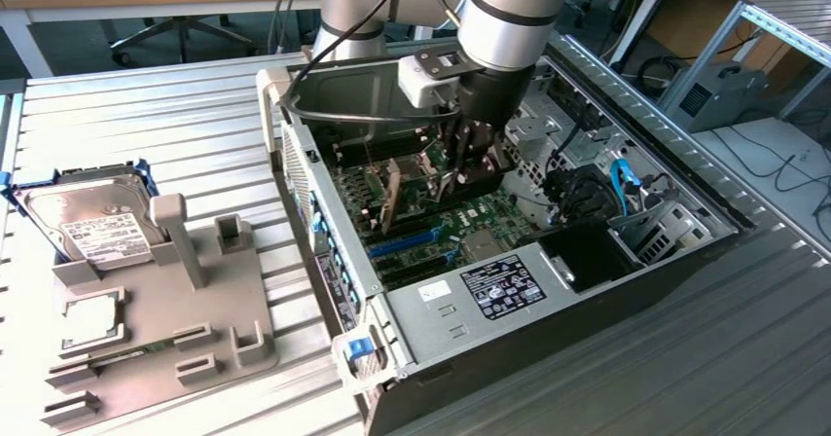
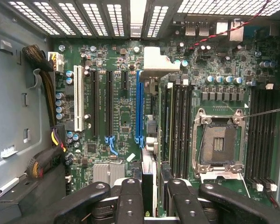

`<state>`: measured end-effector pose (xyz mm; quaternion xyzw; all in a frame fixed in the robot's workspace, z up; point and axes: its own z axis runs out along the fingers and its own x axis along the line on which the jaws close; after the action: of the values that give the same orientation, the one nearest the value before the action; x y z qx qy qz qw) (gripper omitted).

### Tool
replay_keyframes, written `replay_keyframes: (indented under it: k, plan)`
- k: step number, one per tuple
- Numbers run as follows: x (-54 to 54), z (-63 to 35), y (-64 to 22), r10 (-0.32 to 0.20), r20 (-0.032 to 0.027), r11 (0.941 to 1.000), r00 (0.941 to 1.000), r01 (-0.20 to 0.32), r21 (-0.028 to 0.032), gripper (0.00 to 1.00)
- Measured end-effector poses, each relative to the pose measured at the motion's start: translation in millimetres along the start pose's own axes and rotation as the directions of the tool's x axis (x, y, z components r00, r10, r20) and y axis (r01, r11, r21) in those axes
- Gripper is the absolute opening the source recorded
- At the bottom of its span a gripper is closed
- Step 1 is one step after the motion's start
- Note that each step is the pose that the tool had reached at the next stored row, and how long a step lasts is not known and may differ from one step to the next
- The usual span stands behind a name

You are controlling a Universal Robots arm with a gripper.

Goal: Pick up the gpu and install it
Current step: 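Insert the gpu into the slot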

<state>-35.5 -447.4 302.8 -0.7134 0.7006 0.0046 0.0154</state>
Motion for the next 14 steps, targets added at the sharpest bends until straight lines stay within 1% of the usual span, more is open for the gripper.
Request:
replay_keyframes:
  k: [14]
  plan:
    - [0.2,2.8,0.9,0.0,0.0,1.0,1.0,0.0,-0.0001,0.26]
